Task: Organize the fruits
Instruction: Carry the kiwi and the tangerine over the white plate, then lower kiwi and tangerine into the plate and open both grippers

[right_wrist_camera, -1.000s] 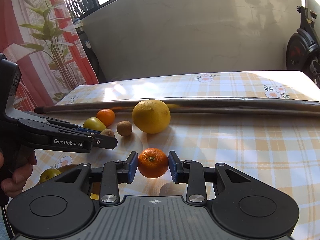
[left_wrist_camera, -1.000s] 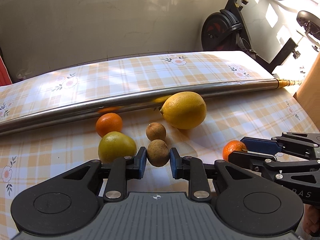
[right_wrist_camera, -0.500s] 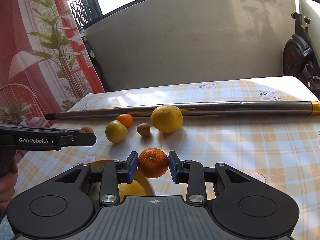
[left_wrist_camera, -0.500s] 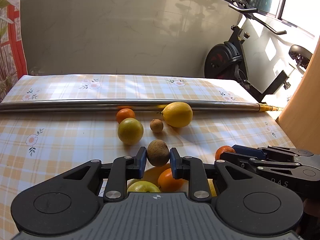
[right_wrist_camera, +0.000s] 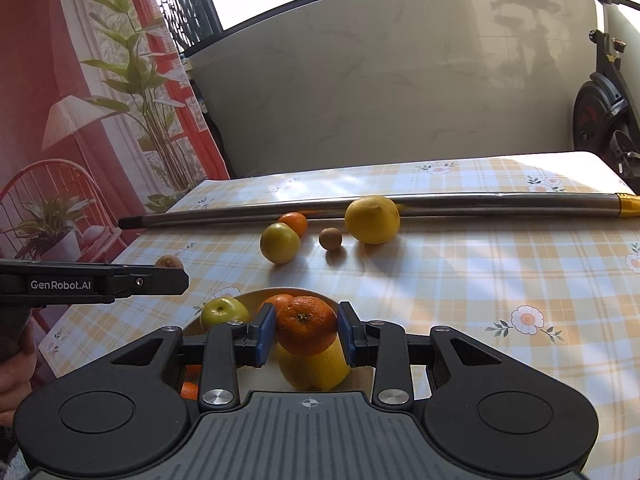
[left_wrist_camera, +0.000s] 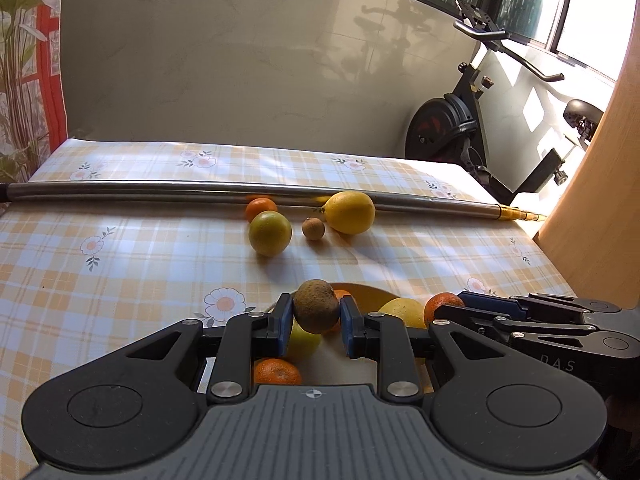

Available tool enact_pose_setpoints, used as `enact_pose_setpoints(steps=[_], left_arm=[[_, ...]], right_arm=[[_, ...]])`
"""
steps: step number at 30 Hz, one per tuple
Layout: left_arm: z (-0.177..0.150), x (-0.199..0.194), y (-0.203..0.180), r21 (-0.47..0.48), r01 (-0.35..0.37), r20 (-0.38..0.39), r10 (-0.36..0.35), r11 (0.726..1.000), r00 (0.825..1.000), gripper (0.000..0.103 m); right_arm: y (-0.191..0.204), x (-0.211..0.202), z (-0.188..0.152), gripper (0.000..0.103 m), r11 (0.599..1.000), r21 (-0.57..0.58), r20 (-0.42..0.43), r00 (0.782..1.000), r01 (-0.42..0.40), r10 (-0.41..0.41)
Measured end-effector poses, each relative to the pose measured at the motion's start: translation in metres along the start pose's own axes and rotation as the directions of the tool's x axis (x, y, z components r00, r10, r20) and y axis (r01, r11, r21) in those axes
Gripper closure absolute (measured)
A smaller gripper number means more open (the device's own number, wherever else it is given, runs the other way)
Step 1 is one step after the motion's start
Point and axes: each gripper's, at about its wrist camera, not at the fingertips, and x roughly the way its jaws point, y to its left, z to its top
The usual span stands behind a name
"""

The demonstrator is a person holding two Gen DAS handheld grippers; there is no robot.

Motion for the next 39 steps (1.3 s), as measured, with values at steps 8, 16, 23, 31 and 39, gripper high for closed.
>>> enact_pose_setpoints(steps=[8, 16, 23, 31, 39], left_arm=[[-0.018, -0.016, 0.009, -0.012, 0.007, -0.010, -0.007, 1.000, 1.000, 0.077], [-0.028, -0.019, 0.018, -0.020, -0.001, -0.040, 0.000, 1.000, 0.999, 0.077], [-0.032, -0.012, 0.015, -0.005, -0.006, -0.063, 0.006, 1.000, 0.998, 0.077], [-0.037, -0.002, 0.017, -0.020, -0.004, -0.103, 0.002, 1.000, 0.995, 0.077], [-0.038, 0.006, 0.017, -0.016, -0.015, -0.118, 0.013, 1.000, 0.993, 0.077]], right_arm=[[0.017, -0.013, -0.010, 0.072, 1.000, -0.024, -0.013, 1.000, -0.005, 0.005], [0.026, -0.016, -0.020, 0.072, 0.999, -0.024, -0.036, 0.999, -0.033, 0.032], [0.023, -0.012, -0.028, 0.072, 0.999, -0.010, -0.069, 0.997, -0.041, 0.040], [0.022, -0.006, -0.035, 0.072, 0.999, -0.006, -0.103, 0.994, -0.044, 0.043], [0.021, -0.002, -0.037, 0.072, 0.999, -0.004, -0.131, 0.991, -0.037, 0.036]])
